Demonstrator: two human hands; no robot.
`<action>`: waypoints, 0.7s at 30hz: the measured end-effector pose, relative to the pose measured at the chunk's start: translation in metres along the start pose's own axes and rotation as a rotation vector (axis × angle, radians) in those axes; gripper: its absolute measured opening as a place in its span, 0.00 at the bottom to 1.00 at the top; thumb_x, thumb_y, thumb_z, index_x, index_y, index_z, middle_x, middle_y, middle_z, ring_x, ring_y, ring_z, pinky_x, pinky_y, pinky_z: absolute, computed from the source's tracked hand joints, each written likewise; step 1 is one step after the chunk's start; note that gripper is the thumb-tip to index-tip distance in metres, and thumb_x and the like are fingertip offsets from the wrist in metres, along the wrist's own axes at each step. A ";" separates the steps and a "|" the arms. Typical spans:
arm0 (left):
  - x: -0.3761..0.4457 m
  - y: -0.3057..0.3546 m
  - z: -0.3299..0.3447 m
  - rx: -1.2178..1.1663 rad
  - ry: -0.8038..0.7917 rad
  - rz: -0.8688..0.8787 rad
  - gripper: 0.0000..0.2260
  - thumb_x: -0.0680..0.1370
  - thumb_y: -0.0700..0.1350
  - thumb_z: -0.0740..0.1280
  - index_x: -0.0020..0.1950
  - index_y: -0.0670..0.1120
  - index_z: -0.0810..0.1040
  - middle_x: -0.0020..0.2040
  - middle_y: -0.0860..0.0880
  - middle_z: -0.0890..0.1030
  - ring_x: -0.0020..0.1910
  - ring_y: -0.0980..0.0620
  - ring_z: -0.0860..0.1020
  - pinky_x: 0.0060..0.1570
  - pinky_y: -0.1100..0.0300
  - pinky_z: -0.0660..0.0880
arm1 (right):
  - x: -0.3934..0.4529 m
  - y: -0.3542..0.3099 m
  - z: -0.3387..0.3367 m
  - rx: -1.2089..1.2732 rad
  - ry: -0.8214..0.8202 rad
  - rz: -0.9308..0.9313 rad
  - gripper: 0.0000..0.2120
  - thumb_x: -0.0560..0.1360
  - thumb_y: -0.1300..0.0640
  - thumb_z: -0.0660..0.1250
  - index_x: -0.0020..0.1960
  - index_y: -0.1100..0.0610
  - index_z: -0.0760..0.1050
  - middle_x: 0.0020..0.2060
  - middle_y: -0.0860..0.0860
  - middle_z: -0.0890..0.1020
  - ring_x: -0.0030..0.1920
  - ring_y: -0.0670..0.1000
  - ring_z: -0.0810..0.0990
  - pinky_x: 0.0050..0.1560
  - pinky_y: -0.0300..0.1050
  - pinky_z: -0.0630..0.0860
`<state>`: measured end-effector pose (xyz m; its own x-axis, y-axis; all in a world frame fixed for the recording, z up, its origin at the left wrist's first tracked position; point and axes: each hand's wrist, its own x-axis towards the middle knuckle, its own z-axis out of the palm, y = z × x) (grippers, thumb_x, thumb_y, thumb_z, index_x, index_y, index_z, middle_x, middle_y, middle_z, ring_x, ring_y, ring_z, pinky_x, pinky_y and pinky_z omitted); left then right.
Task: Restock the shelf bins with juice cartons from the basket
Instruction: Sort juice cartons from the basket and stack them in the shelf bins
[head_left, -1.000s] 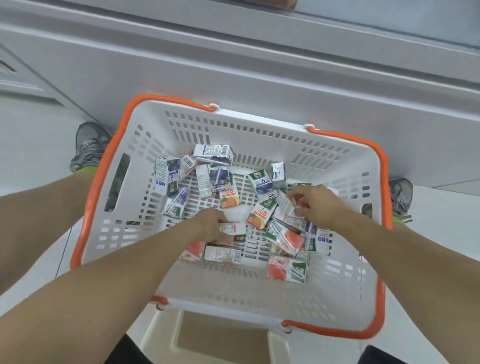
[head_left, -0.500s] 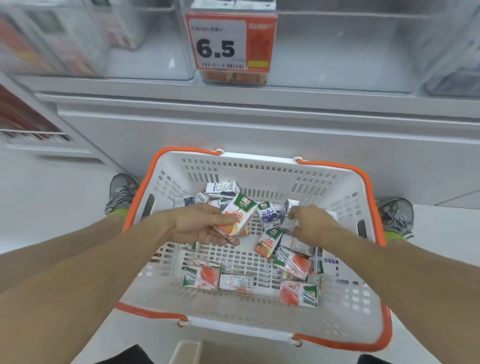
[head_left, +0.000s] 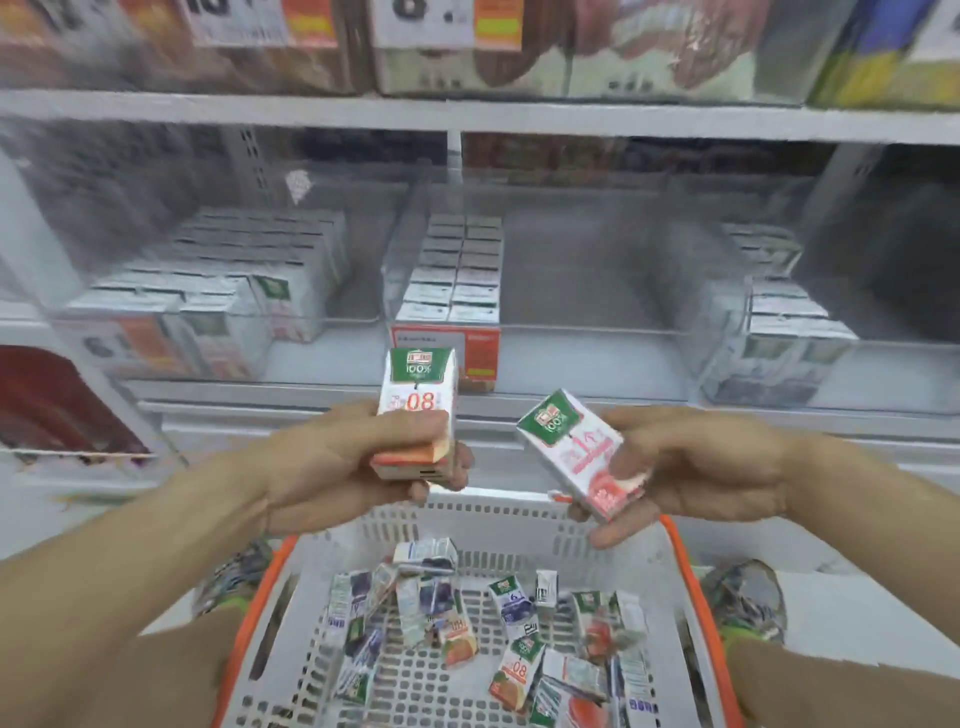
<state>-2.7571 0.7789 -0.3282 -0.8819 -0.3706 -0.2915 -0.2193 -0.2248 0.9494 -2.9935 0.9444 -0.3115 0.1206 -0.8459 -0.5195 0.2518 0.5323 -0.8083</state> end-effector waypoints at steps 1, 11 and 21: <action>0.003 -0.002 0.000 -0.033 0.028 0.050 0.24 0.59 0.57 0.83 0.50 0.50 0.85 0.53 0.38 0.82 0.50 0.41 0.82 0.40 0.59 0.76 | 0.001 0.002 0.004 0.040 0.004 -0.027 0.27 0.61 0.71 0.68 0.61 0.65 0.75 0.48 0.64 0.81 0.50 0.62 0.84 0.49 0.61 0.83; 0.012 -0.010 0.021 0.063 0.083 0.031 0.27 0.64 0.47 0.81 0.61 0.42 0.80 0.58 0.39 0.83 0.52 0.38 0.81 0.54 0.44 0.76 | 0.041 0.001 0.032 -0.275 0.216 -0.300 0.19 0.69 0.68 0.77 0.58 0.60 0.79 0.52 0.56 0.86 0.52 0.54 0.85 0.49 0.45 0.80; -0.004 -0.008 0.008 0.110 0.221 0.002 0.20 0.63 0.42 0.82 0.53 0.44 0.83 0.46 0.43 0.86 0.40 0.48 0.80 0.37 0.56 0.73 | 0.051 -0.023 0.039 -0.631 0.075 -0.248 0.19 0.72 0.57 0.76 0.62 0.57 0.77 0.56 0.54 0.84 0.54 0.52 0.83 0.52 0.49 0.79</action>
<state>-2.7547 0.7891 -0.3333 -0.7724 -0.5618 -0.2961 -0.2720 -0.1287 0.9536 -2.9558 0.8874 -0.3090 0.0594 -0.9529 -0.2973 -0.3475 0.2594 -0.9011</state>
